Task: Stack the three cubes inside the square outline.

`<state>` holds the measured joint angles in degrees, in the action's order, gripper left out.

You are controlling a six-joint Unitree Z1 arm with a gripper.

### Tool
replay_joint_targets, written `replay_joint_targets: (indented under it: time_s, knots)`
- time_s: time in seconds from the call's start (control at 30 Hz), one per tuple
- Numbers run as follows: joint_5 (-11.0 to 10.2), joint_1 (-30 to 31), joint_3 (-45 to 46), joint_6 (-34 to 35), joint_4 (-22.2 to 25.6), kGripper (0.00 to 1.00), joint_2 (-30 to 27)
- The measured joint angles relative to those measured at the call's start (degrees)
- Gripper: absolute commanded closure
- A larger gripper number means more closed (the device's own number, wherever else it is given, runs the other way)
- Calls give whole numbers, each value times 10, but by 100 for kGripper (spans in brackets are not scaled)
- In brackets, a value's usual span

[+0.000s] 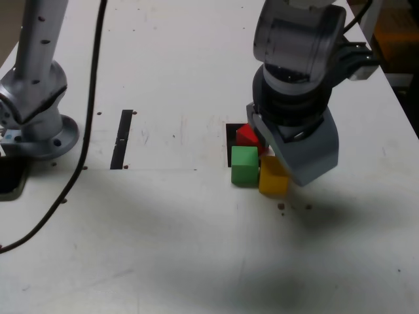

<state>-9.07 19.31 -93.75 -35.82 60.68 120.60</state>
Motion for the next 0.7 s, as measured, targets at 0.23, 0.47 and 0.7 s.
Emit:
replay_joint_targets:
  time_s: [0.23,0.47,0.7]
  knots:
    - [0,-2,18,-2,-12,15,-1]
    - [8,-2,51,-2,-36,15,-14]
    - [12,-2,63,-2,-50,15,-15]
